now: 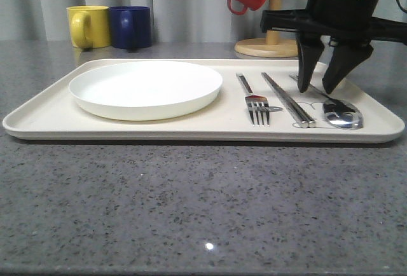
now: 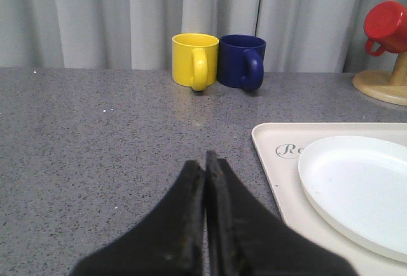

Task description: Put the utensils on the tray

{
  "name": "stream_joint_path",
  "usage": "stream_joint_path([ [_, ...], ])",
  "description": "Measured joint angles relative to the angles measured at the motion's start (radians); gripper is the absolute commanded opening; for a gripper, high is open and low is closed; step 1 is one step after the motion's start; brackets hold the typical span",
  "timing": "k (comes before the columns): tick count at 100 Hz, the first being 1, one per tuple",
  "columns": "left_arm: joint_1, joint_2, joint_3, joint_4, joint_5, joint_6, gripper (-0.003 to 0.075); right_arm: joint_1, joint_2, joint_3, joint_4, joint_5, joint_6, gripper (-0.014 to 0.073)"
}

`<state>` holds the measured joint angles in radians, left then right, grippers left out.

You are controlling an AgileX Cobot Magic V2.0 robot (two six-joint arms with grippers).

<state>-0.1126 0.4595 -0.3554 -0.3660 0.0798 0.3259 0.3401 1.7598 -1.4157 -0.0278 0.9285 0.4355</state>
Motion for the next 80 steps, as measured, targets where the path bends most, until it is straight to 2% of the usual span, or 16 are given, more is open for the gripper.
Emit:
stream_joint_path([
  [20,0.000,0.000,0.000,0.000,0.000,0.000,-0.0018,-0.021,-0.106,0.000,-0.037,-0.010,-0.058,0.0291],
  [40,0.000,0.000,0.000,0.000,0.000,0.000,-0.0018,-0.107,-0.241,0.032,-0.045,-0.050,-0.129,0.0291],
  [62,0.000,0.000,0.000,0.000,0.000,0.000,-0.0018,-0.206,-0.438,0.193,-0.067,-0.103,-0.145,0.0291],
  [80,0.000,0.000,0.000,0.000,0.000,0.000,-0.0018,-0.229,-0.642,0.368,-0.074,-0.168,-0.147,0.0291],
])
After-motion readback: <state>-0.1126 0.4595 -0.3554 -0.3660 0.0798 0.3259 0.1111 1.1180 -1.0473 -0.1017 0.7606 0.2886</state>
